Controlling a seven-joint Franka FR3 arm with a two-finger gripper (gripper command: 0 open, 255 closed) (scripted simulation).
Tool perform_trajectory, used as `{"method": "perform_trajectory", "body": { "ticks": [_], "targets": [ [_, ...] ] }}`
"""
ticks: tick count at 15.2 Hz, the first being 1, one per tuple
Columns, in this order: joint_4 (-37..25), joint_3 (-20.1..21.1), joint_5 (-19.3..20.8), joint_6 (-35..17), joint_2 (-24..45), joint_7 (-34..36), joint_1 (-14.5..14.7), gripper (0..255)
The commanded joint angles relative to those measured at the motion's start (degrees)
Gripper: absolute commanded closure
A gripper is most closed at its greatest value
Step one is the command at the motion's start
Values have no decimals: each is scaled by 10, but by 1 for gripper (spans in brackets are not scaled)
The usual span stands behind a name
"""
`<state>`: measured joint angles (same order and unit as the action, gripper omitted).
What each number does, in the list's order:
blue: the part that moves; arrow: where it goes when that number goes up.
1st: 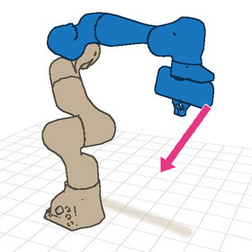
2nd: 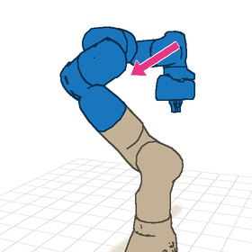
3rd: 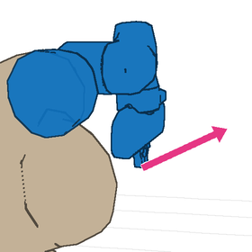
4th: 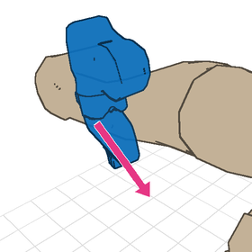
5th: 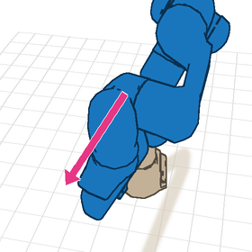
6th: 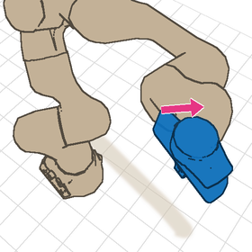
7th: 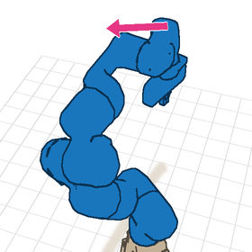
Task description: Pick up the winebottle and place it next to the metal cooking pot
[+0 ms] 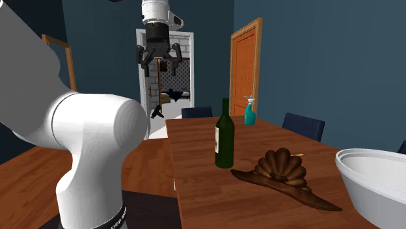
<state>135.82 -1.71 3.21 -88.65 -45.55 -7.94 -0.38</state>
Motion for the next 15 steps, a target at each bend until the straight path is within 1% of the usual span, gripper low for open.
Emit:
{"method": "perform_trajectory", "body": {
  "ticks": [1, 8, 15],
  "targets": [
    [0, 0, 0, 0, 0, 0, 0, 0],
    [-22, -46, 24, -111, 107, -15, -26, 0],
    [-76, -91, 28, -204, 228, -33, -45, 0]
  ]
}}
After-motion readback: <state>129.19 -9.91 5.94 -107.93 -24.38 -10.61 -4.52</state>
